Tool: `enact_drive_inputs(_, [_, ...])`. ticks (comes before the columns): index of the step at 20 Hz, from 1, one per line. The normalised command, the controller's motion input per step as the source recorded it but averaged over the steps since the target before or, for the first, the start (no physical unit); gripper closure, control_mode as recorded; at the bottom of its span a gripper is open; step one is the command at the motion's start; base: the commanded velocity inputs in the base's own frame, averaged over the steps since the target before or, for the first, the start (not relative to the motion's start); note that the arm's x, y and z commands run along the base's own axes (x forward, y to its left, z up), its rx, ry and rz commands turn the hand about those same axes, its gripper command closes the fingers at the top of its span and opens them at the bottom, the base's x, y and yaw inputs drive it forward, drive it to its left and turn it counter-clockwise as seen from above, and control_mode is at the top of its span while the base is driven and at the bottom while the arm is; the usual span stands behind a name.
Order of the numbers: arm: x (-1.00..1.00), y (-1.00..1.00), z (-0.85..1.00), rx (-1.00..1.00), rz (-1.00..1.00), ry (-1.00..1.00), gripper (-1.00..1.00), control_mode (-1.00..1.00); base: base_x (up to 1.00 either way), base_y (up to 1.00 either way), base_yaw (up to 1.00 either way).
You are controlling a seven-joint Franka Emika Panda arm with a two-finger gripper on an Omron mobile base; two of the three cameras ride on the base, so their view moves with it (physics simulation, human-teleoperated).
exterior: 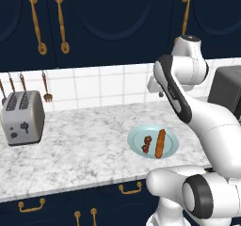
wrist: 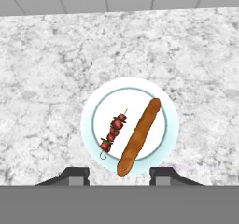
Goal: Pick up the kebab skewer and baguette bread, and place them inside the toaster oven. Close the toaster oven door and start by setting the timer.
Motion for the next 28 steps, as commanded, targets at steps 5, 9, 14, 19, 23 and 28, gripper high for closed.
enact_drive_inputs(5, [0.0,0.0,0.0,0.0,0.0,0.0,-1.0,1.0,0.0,0.0,0.0])
enact_drive_inputs(9, [0.0,0.0,0.0,0.0,0.0,0.0,-1.0,1.0,0.0,0.0,0.0])
enact_drive_inputs(14, [0.0,0.0,0.0,0.0,0.0,0.0,-1.0,1.0,-0.01,-0.31,0.0])
enact_drive_inputs(19, [0.0,0.0,0.0,0.0,0.0,0.0,-1.0,1.0,0.0,-0.83,0.0])
enact_drive_inputs(23, [0.0,0.0,0.0,0.0,0.0,0.0,-1.0,1.0,0.0,-0.76,0.0])
enact_drive_inputs(28, [0.0,0.0,0.0,0.0,0.0,0.0,-1.0,1.0,0.0,-0.63,0.0])
